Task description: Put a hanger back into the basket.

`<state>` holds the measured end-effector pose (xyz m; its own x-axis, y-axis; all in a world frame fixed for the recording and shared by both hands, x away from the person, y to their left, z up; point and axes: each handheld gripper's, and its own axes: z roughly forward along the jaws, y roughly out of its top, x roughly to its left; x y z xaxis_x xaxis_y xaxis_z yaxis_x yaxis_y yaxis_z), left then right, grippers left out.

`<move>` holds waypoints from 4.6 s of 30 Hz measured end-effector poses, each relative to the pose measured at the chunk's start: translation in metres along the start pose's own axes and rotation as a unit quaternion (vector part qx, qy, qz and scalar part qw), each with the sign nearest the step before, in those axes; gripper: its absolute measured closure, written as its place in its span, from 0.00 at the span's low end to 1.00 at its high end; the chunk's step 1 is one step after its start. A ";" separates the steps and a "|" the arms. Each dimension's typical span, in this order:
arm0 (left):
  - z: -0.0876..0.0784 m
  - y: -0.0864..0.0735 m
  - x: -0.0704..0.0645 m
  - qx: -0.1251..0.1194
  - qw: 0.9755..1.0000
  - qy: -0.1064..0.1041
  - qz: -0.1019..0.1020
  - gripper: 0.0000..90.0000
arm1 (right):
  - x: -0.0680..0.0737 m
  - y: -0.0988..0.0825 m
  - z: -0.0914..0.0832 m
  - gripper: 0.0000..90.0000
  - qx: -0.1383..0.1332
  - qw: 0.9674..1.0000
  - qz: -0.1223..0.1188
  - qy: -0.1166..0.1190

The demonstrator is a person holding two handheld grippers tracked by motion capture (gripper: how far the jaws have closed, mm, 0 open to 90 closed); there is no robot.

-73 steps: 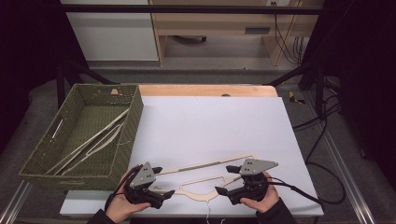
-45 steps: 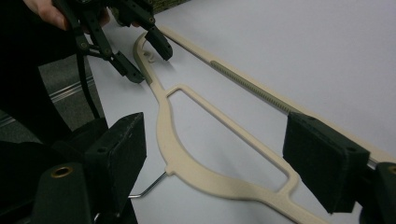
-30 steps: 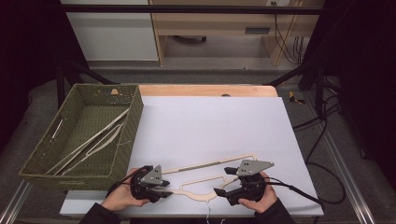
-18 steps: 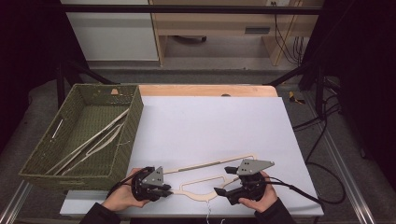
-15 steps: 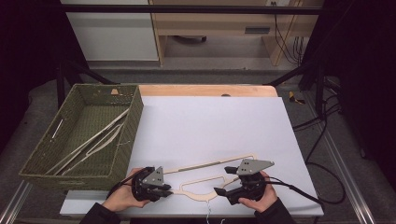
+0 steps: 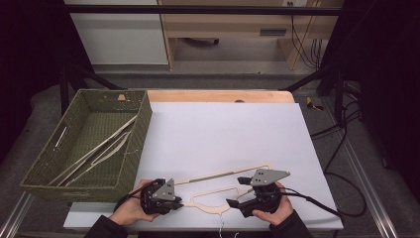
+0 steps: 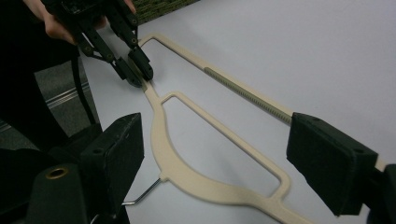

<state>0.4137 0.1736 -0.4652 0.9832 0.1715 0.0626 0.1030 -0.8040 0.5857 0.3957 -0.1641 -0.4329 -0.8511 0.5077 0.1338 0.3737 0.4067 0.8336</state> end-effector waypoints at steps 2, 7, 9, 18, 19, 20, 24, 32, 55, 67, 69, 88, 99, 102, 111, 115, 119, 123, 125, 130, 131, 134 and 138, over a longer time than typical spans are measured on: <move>0.000 0.000 -0.001 -0.004 1.000 -0.001 0.004 0.86 | 0.000 0.000 0.000 0.22 0.001 1.000 0.000 0.001; -0.003 0.003 -0.005 -0.012 1.000 -0.020 0.002 0.87 | 0.001 -0.001 0.001 0.22 0.003 1.000 -0.001 0.003; -0.007 0.005 -0.006 -0.017 1.000 -0.016 0.001 0.88 | 0.001 -0.001 0.001 0.22 0.001 1.000 -0.002 0.004; -0.019 0.014 -0.012 -0.037 0.999 -0.008 -0.010 0.88 | 0.002 -0.001 0.002 0.24 0.000 1.000 0.000 0.009; -0.020 0.015 -0.012 -0.041 0.999 -0.003 -0.010 0.88 | 0.002 -0.001 0.001 0.24 0.000 1.000 -0.001 0.010; -0.021 0.015 -0.012 -0.042 0.999 -0.002 -0.014 0.88 | 0.002 -0.001 0.001 0.24 -0.001 1.000 -0.001 0.010; -0.027 0.019 -0.014 -0.053 0.998 0.006 -0.022 0.88 | 0.002 -0.001 0.002 0.26 -0.001 1.000 -0.002 0.015; -0.033 0.026 -0.019 -0.065 0.997 0.012 -0.029 0.88 | 0.006 0.001 0.008 0.29 0.008 1.000 -0.015 0.023; -0.040 0.037 -0.025 -0.056 0.998 0.020 -0.027 0.88 | 0.016 0.003 0.044 0.63 0.101 0.988 -0.094 0.067; -0.035 0.036 -0.025 -0.056 0.997 0.009 -0.045 0.88 | 0.016 0.002 0.046 0.72 0.100 0.982 -0.130 0.090; -0.034 0.036 -0.025 -0.053 0.998 0.009 -0.044 0.88 | 0.016 0.002 0.046 0.74 0.098 0.981 -0.136 0.100; -0.002 0.058 -0.032 -0.004 0.997 0.074 -0.011 0.48 | 0.015 0.006 0.043 0.81 0.094 0.981 -0.115 0.128; 0.027 0.074 -0.037 0.016 0.995 0.098 0.022 0.69 | 0.014 0.008 0.041 0.81 0.089 0.982 -0.098 0.131; 0.028 0.075 -0.041 0.019 0.993 0.113 0.038 0.72 | 0.014 0.008 0.040 0.81 0.088 0.983 -0.094 0.128; 0.014 0.076 -0.039 0.009 0.989 0.136 0.053 0.83 | 0.004 0.019 0.016 0.50 0.010 0.996 -0.048 0.074; 0.012 0.076 -0.038 0.004 0.989 0.140 0.052 0.85 | -0.017 0.016 -0.009 0.36 -0.058 0.998 0.001 -0.002; 0.007 0.077 -0.035 0.000 0.988 0.146 0.050 0.88 | -0.034 0.007 -0.029 0.29 -0.097 0.993 0.040 -0.051; 0.002 0.077 -0.031 -0.021 0.987 0.156 0.035 0.91 | -0.046 -0.003 -0.042 0.26 -0.108 0.989 0.071 -0.070; -0.002 0.076 -0.026 -0.025 0.987 0.153 0.032 0.92 | -0.049 -0.007 -0.045 0.25 -0.107 0.988 0.080 -0.073; -0.007 0.075 -0.019 -0.030 0.988 0.147 0.029 0.93 | -0.047 -0.010 -0.050 0.21 -0.091 0.989 0.081 -0.088; -0.008 0.074 -0.018 -0.030 0.989 0.145 0.029 0.94 | -0.047 -0.010 -0.050 0.18 -0.091 0.988 0.082 -0.092; -0.013 0.073 -0.017 -0.052 0.989 0.137 0.017 0.96 | -0.046 -0.010 -0.053 0.13 -0.091 0.987 0.078 -0.107; -0.024 0.070 -0.014 -0.072 0.988 0.138 -0.005 0.97 | -0.045 -0.011 -0.059 0.10 -0.096 0.985 0.076 -0.119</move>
<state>0.4035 0.1284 -0.4054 0.9016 0.3432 0.2634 0.0695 -0.7159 0.6947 0.4080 -0.2356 -0.4165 -0.6706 0.7255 0.1547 0.3942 0.1718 0.9028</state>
